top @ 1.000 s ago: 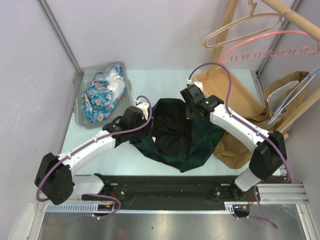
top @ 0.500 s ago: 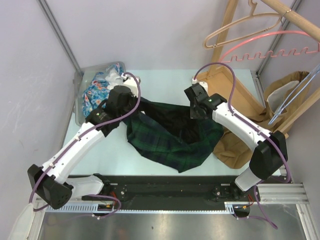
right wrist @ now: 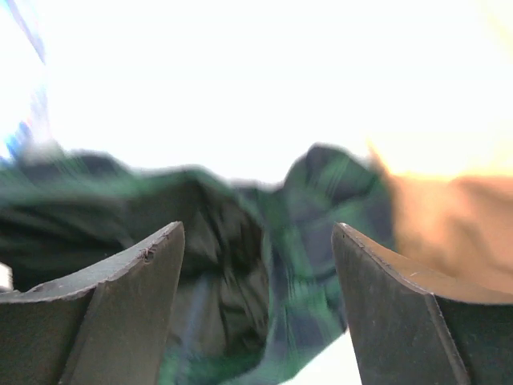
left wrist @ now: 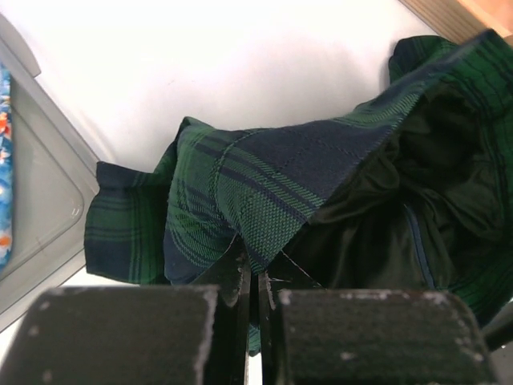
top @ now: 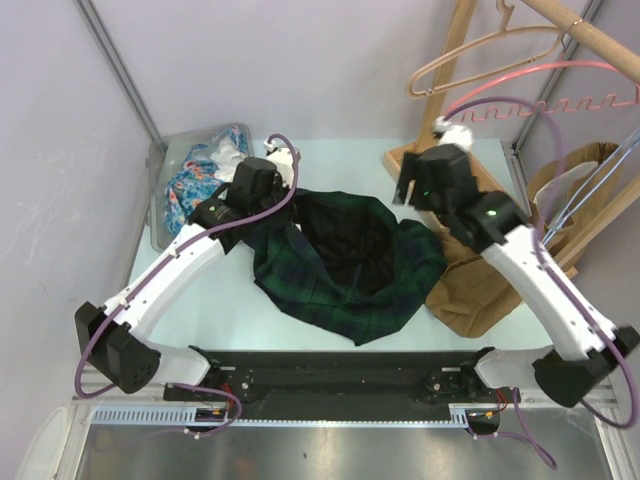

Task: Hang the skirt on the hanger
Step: Grab a hanger with the right arm

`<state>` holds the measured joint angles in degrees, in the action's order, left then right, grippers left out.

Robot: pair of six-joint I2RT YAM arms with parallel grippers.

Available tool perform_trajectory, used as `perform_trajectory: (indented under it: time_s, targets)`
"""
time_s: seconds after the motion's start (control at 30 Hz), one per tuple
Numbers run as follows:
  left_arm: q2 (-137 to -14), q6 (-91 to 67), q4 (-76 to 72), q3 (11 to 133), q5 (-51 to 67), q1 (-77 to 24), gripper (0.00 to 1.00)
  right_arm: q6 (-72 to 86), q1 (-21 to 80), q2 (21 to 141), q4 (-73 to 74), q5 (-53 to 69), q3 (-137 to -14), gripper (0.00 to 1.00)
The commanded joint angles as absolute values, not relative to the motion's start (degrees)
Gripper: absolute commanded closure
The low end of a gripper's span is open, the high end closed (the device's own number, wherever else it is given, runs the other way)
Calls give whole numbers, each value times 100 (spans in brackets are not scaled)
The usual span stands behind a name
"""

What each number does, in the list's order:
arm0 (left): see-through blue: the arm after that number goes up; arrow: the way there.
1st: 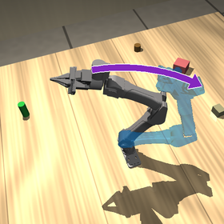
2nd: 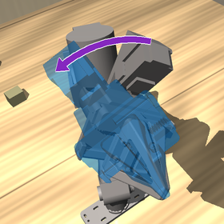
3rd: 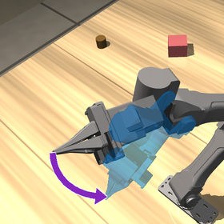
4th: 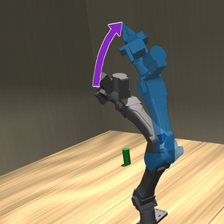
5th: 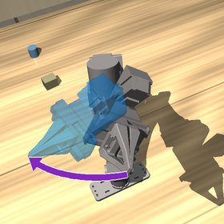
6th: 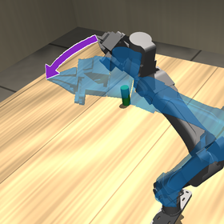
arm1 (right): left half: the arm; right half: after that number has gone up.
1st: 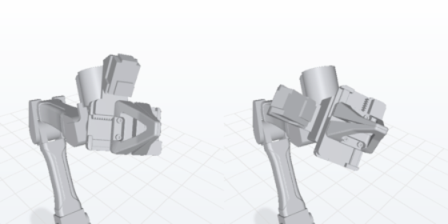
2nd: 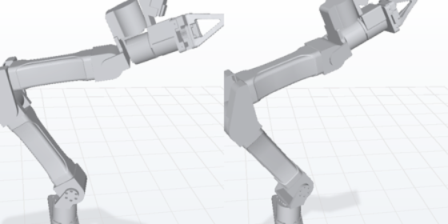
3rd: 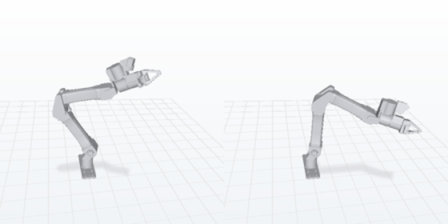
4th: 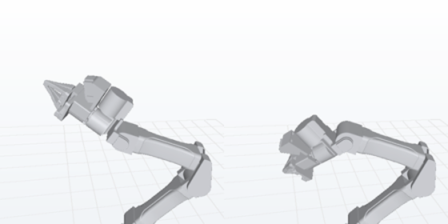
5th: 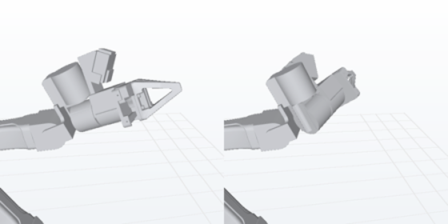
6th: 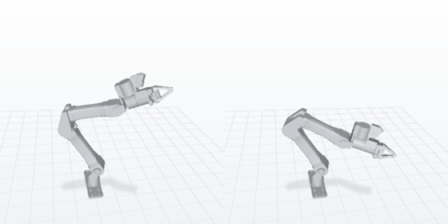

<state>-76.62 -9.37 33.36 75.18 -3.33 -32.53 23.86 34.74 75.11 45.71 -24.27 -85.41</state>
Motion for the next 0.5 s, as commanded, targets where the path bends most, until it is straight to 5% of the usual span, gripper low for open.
perform_trajectory:
  time_s: [0.0, 0.47]
  targets:
    - [-7699, -817, 3217, 7936, -88, -3208, 100, 2268, 3200, 7171, 4482, -3532, -9491, 21]
    - [-7541, -967, 3015, 7699, 307, -3208, 100, 2469, 1698, 9499, 4745, -4333, -13092, 16]
